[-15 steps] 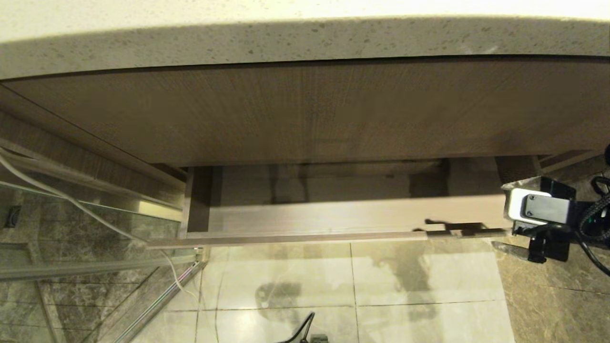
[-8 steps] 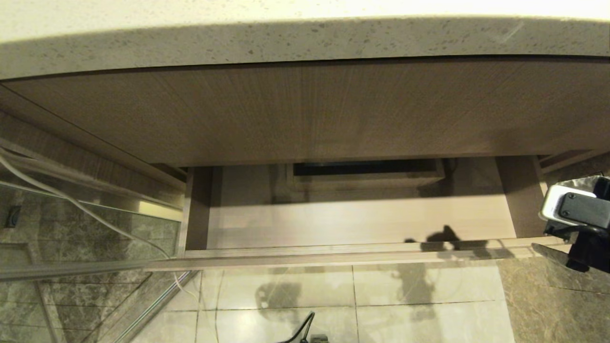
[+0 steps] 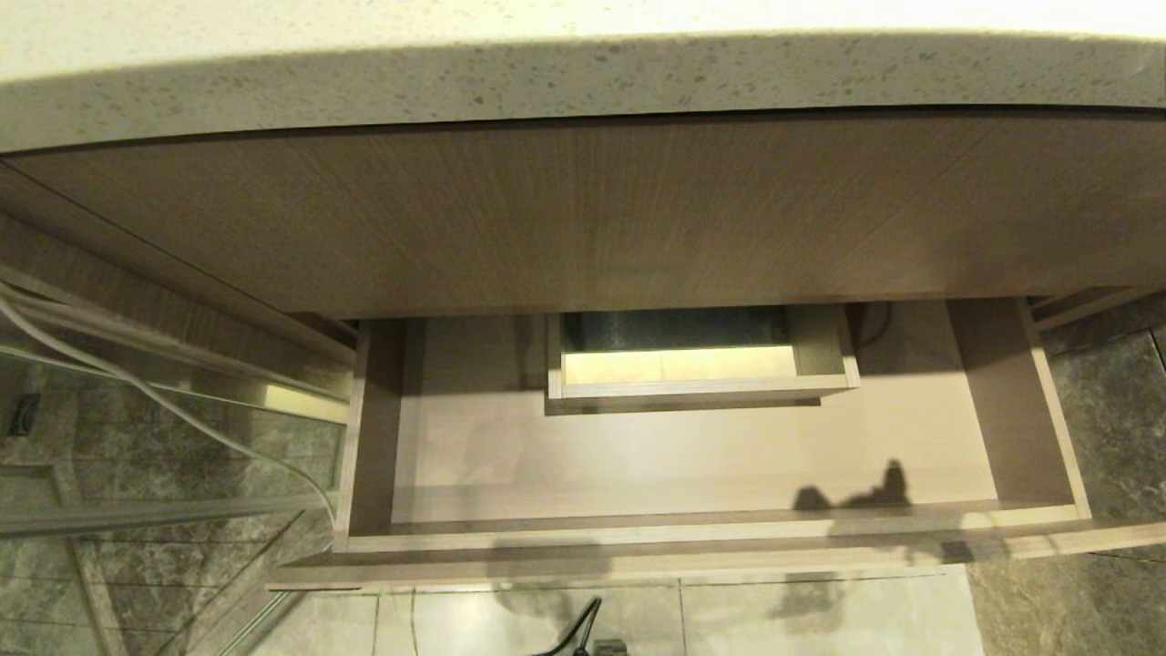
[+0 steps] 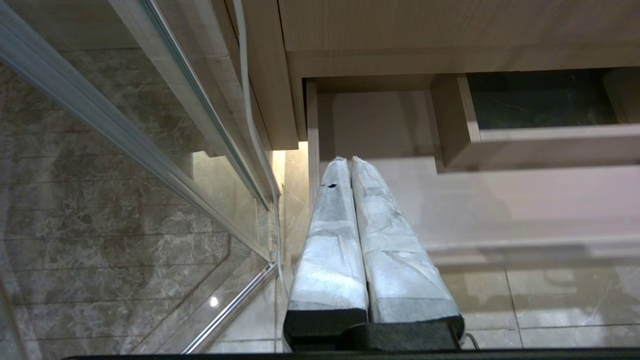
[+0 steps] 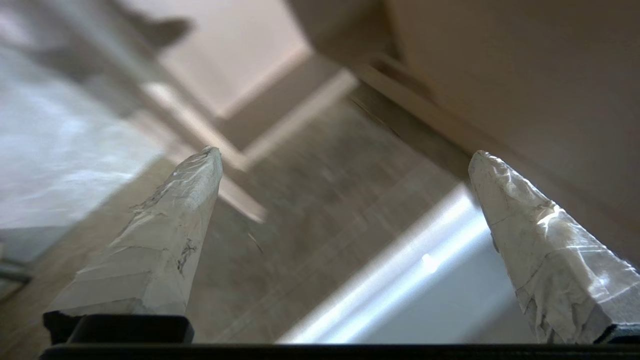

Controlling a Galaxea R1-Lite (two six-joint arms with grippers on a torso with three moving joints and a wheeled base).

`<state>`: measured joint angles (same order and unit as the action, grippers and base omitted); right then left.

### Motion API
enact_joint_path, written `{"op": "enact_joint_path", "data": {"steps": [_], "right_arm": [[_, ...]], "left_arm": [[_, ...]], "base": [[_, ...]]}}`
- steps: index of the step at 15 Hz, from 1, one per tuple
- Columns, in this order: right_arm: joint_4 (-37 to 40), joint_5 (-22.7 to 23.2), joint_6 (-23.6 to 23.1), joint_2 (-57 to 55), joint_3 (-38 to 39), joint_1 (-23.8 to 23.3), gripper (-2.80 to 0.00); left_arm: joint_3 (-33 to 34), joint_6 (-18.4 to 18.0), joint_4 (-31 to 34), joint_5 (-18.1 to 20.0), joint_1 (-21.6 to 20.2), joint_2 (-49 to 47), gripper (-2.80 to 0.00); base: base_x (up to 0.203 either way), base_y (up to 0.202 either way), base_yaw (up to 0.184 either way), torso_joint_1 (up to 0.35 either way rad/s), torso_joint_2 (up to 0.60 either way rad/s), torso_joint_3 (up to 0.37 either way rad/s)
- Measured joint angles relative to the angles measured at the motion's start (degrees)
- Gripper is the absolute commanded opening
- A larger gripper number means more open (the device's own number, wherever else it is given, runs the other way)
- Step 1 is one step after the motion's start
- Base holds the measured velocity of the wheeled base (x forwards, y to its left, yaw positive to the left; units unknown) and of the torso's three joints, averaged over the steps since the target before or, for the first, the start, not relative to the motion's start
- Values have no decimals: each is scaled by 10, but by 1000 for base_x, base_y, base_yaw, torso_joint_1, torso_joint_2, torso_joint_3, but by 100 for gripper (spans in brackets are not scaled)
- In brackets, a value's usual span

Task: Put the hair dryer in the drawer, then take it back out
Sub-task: Pull open the drawer

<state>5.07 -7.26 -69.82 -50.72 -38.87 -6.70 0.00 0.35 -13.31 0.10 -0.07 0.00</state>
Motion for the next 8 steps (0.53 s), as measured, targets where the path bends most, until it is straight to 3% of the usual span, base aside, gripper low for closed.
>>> {"op": "enact_joint_path", "data": {"steps": [3, 4, 8], "right_arm": [[2, -9, -2, 82, 4, -49, 0], [2, -10, -2, 107, 5, -67, -280], [37, -12, -1, 162, -4, -109, -280]], "left_arm": [[0, 0, 0, 0, 0, 0, -280], [0, 0, 0, 0, 0, 0, -280], [0, 0, 0, 0, 0, 0, -280]], "base": [[0, 0, 0, 0, 0, 0], [0, 0, 0, 0, 0, 0], [0, 0, 0, 0, 0, 0]]}}
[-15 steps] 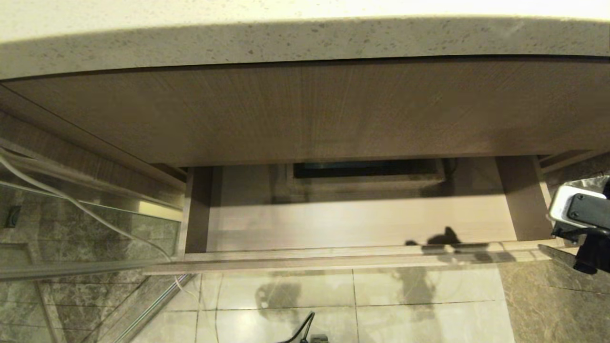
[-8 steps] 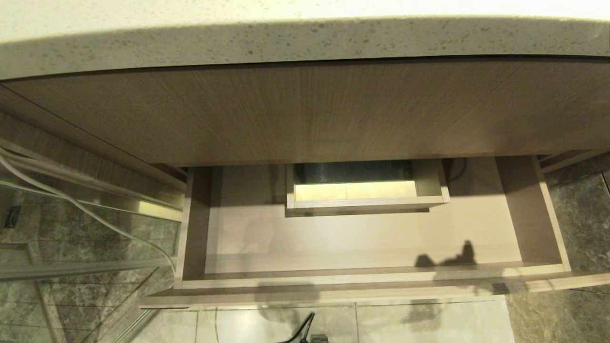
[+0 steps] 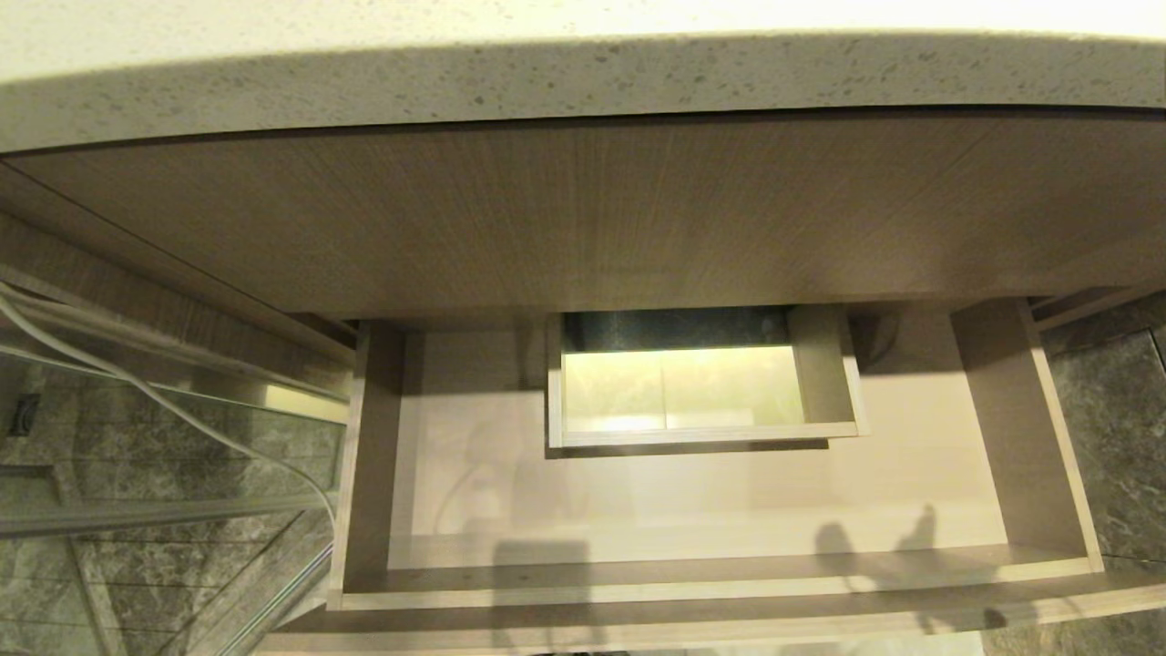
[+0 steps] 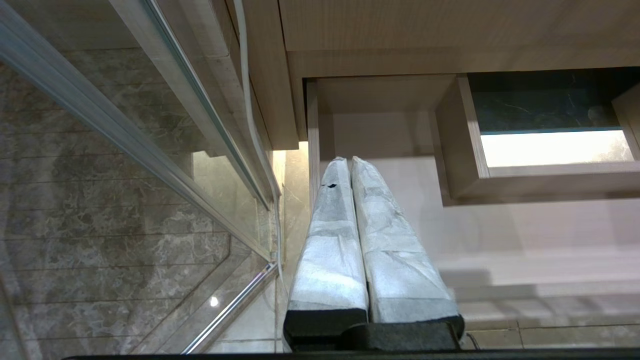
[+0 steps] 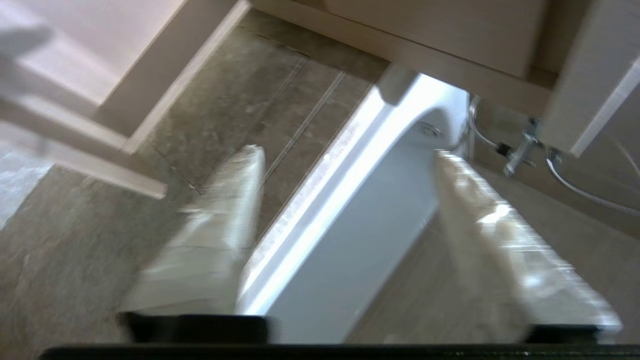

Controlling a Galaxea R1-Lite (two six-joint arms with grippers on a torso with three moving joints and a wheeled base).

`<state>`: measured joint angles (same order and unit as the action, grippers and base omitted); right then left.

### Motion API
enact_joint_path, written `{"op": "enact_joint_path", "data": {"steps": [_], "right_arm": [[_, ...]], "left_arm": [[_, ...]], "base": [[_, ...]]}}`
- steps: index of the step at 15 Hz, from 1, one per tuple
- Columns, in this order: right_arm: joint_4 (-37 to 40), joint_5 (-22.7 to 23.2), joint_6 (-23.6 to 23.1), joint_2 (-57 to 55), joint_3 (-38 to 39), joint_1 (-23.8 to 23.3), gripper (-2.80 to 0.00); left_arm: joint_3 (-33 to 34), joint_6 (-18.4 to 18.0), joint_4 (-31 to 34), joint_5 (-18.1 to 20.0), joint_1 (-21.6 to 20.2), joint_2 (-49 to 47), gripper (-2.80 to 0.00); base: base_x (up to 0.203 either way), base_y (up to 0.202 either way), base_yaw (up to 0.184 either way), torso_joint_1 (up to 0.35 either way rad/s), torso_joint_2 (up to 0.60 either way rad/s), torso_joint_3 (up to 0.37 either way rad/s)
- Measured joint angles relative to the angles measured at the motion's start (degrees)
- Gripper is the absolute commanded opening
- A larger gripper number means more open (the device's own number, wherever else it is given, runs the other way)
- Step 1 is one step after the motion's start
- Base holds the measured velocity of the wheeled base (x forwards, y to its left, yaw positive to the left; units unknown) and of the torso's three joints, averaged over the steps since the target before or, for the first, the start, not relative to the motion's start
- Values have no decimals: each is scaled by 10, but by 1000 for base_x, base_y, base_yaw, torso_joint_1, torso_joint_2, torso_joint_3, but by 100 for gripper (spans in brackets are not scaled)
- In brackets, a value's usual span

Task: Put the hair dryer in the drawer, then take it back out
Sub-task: Pull open the drawer, then pick up the hairdryer

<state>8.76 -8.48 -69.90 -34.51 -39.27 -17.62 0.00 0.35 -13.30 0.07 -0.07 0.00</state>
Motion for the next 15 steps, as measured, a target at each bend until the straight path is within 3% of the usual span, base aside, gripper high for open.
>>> {"op": "enact_joint_path", "data": {"steps": [2, 6, 9, 15], "right_arm": [[3, 0, 11, 20, -9, -4, -280], [18, -20, 93, 76, -29, -9, -280], [20, -43, 94, 99, -35, -12, -280], [-10, -178, 117, 105, -58, -31, -280]], "left_arm": [[0, 0, 0, 0, 0, 0, -280], [0, 0, 0, 0, 0, 0, -280], [0, 0, 0, 0, 0, 0, -280], [0, 0, 0, 0, 0, 0, -280]], "base": [[0, 0, 0, 0, 0, 0], [0, 0, 0, 0, 0, 0], [0, 0, 0, 0, 0, 0], [0, 0, 0, 0, 0, 0]]}}
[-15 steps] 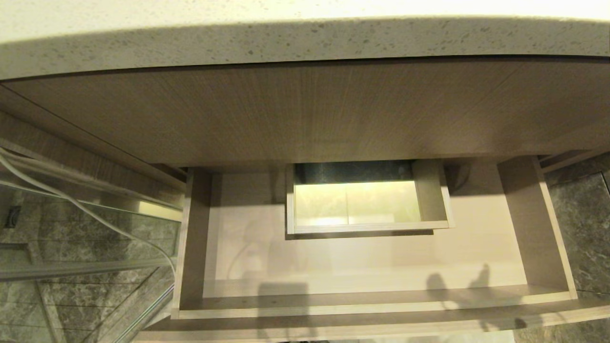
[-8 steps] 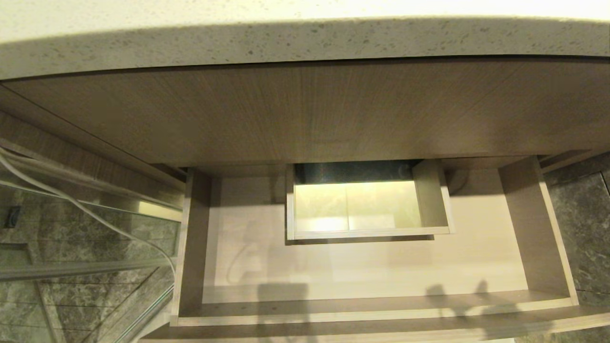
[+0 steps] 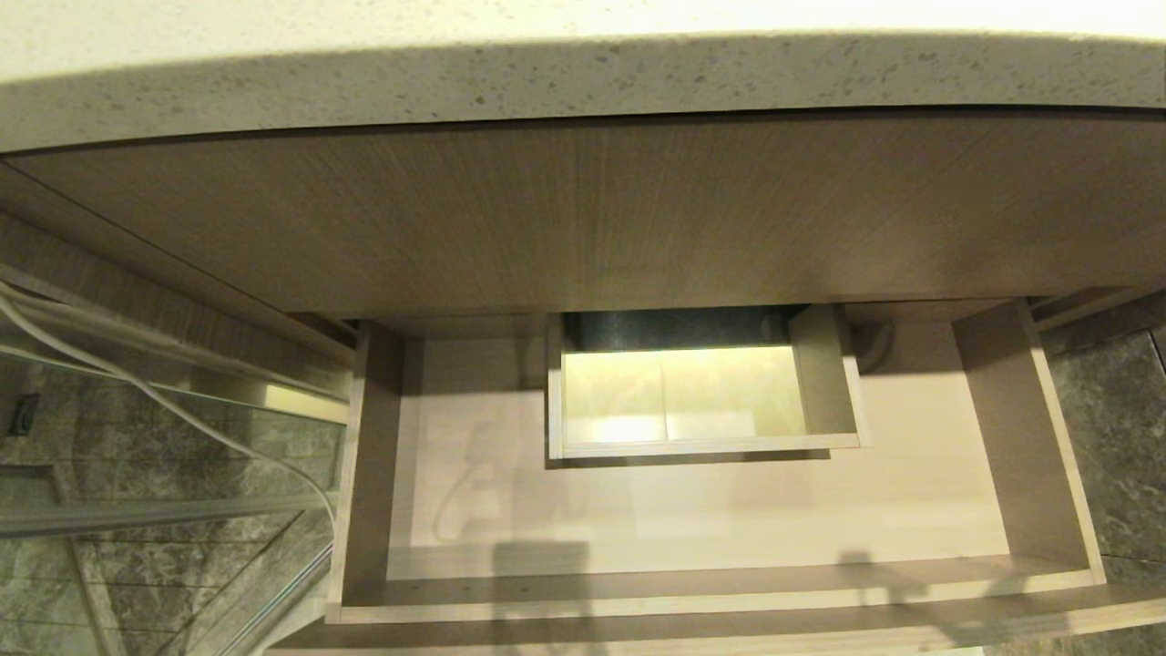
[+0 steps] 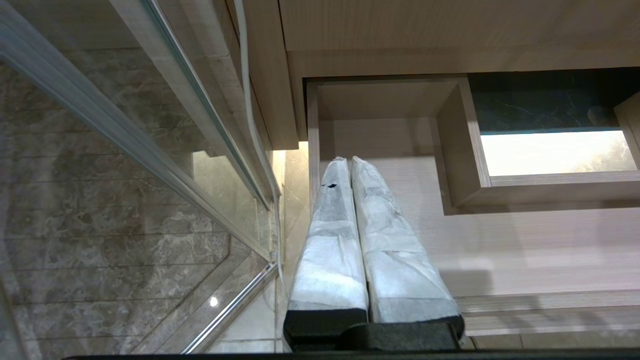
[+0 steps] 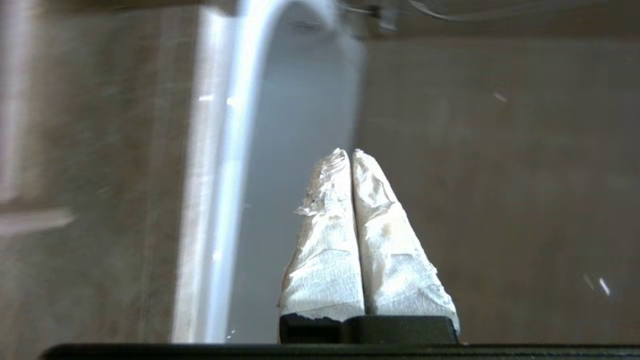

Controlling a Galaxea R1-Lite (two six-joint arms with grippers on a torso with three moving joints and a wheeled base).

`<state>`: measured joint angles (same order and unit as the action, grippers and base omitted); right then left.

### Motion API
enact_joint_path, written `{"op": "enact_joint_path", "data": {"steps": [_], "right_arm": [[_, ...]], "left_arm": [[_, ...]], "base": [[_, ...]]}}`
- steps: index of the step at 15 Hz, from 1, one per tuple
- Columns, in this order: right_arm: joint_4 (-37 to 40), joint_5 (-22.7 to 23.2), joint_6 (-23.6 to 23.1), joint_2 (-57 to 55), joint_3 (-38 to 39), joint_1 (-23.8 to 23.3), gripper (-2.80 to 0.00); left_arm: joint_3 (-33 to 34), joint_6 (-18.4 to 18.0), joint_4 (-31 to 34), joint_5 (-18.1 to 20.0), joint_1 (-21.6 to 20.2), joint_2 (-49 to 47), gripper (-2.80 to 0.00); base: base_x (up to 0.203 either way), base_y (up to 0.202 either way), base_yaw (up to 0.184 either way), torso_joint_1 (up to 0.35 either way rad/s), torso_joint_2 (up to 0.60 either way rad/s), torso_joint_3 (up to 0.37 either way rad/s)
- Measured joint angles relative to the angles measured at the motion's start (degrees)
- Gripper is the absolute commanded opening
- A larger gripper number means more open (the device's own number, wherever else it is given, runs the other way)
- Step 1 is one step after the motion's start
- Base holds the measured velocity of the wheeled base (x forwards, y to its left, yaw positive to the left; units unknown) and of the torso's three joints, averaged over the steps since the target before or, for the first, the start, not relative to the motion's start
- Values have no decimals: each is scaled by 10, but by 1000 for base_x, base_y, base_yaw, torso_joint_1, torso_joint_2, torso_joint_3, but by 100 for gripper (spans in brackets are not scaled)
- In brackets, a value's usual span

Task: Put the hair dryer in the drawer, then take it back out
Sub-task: Pick up the hairdryer

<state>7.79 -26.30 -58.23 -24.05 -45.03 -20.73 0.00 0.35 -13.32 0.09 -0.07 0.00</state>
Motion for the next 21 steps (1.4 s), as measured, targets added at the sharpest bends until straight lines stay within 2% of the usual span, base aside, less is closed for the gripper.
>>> {"op": "enact_joint_path", "data": {"steps": [6, 11, 16, 21], "right_arm": [[-140, 5, -11, -61, -34, -9, -280], [-270, 31, -9, -164, -60, -9, -280], [-404, 33, -7, -266, -92, -8, -280], [-435, 30, 1, -363, -168, -8, -280]], "left_arm": [[0, 1, 0, 0, 0, 0, -280], [0, 0, 0, 0, 0, 0, -280], [0, 0, 0, 0, 0, 0, -280], [0, 0, 0, 0, 0, 0, -280]], "base": [[0, 0, 0, 0, 0, 0], [0, 0, 0, 0, 0, 0], [0, 0, 0, 0, 0, 0], [0, 0, 0, 0, 0, 0]]}}
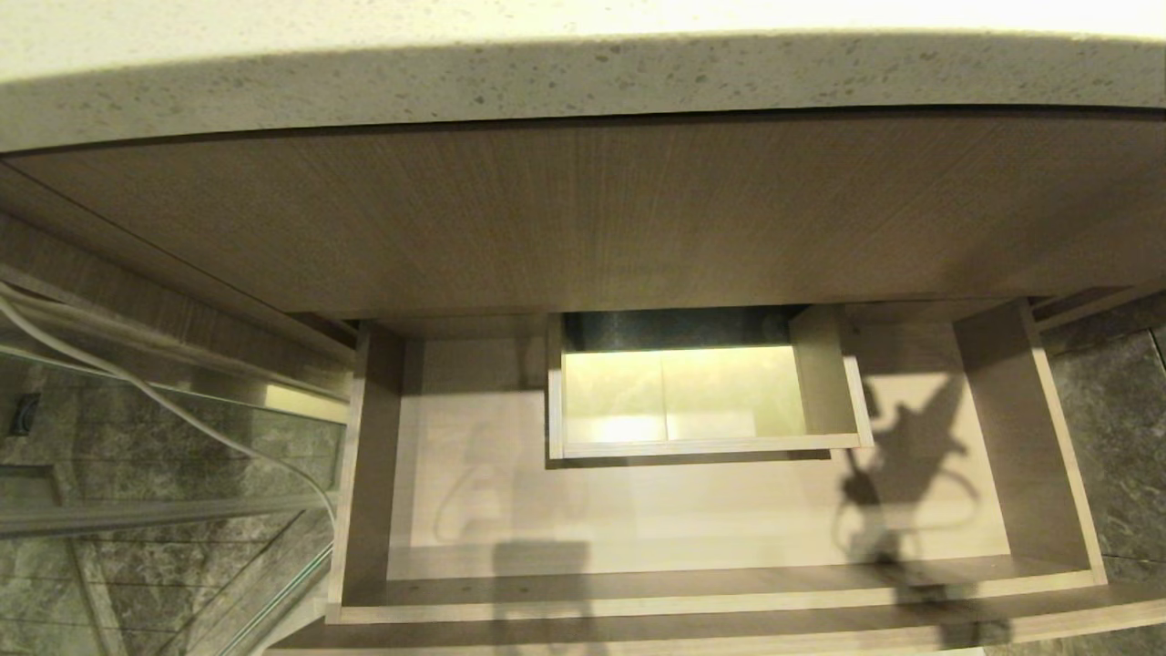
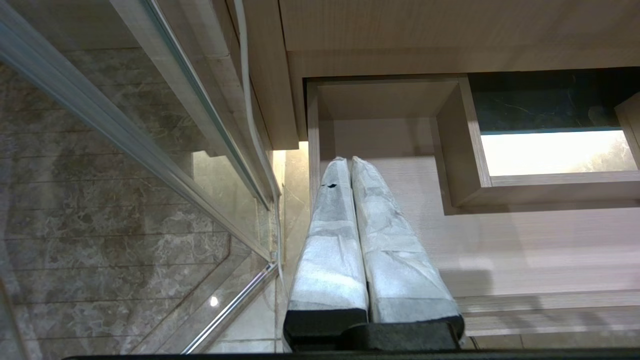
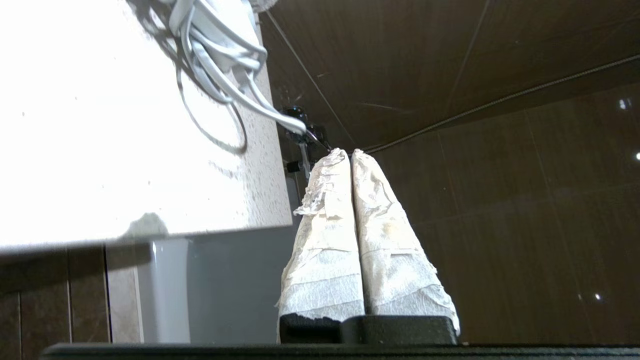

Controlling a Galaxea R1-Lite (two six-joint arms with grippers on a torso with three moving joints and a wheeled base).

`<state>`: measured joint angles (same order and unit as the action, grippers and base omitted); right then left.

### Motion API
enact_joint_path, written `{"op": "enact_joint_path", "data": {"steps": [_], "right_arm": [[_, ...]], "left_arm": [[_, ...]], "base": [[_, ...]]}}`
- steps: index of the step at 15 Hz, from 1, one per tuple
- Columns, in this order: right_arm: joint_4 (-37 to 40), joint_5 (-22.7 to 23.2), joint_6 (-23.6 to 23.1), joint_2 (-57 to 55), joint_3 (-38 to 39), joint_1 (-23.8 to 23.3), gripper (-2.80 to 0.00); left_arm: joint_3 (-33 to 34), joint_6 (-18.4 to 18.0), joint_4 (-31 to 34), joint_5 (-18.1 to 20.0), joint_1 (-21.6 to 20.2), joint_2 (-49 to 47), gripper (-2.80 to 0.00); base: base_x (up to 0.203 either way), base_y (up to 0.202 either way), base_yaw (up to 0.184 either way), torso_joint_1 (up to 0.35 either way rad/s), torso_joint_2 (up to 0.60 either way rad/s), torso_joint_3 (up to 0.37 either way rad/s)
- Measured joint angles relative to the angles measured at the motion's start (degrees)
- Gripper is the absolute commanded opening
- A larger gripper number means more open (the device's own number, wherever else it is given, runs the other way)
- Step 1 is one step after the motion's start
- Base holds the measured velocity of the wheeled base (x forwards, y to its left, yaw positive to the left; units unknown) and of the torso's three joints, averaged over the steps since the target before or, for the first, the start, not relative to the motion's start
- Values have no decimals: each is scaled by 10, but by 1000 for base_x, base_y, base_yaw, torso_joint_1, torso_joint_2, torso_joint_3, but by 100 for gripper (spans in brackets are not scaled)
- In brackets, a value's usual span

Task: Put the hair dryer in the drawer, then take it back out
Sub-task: Pick up the hairdryer

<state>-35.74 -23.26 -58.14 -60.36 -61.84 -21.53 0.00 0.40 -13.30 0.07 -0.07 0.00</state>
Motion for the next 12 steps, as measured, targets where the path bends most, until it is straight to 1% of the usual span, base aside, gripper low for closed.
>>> {"op": "enact_joint_path", "data": {"steps": [6, 10, 12], "right_arm": [[9, -3, 11, -80, -91, 0, -280], [74, -3, 50, -119, -165, 1, -280], [126, -3, 70, -137, -215, 1, -280]], "left_arm": [[0, 0, 0, 0, 0, 0, -280], [0, 0, 0, 0, 0, 0, -280], [0, 0, 0, 0, 0, 0, -280]], "base": [[0, 0, 0, 0, 0, 0], [0, 0, 0, 0, 0, 0], [0, 0, 0, 0, 0, 0]]}}
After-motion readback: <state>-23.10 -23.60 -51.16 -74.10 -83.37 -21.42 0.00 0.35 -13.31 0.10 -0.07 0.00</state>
